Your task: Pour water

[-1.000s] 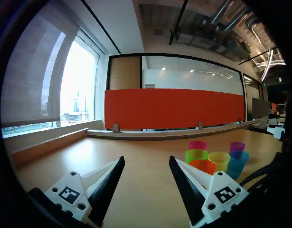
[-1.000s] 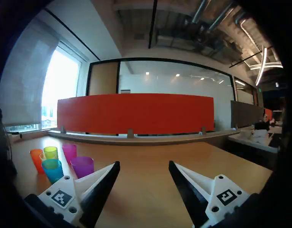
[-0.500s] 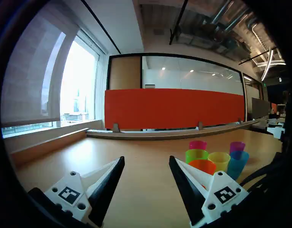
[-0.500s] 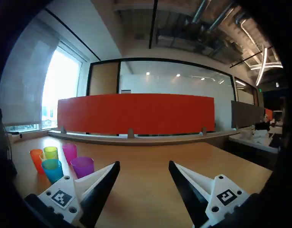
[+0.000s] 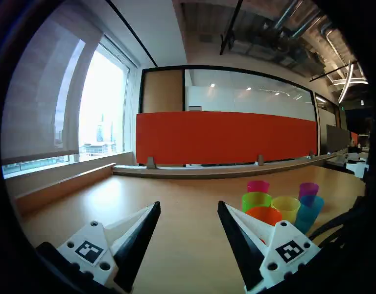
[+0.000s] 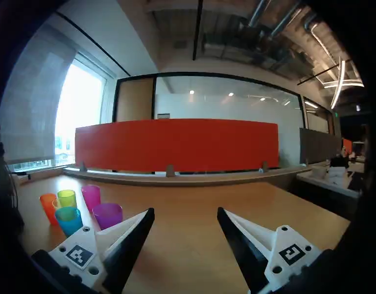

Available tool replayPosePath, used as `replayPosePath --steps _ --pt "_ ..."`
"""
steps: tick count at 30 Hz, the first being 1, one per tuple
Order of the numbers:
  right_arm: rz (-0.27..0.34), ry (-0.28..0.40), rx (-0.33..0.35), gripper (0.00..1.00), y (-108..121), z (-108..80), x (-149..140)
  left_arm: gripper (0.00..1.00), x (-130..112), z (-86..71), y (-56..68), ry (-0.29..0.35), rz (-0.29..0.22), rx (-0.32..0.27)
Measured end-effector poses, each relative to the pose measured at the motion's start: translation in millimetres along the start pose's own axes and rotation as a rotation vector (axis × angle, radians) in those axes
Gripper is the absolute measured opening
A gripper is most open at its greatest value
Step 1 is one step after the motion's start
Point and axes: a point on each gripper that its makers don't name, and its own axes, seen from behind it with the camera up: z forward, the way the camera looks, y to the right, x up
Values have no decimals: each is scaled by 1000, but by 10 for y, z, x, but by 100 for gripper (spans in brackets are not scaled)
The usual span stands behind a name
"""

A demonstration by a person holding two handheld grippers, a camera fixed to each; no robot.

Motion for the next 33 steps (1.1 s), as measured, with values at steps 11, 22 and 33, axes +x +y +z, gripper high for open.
replayPosePath --steps 11,22,33 --pt "-44 -9 56 99 -135 23 407 86 498 55 5 11 12 -42" --pt "-61 -42 139 99 -375 1 1006 86 1192 86 -6 -16 48 -97" --pt "-12 -57 215 99 -557 -4 1509 86 1601 136 134 -47 19 -175"
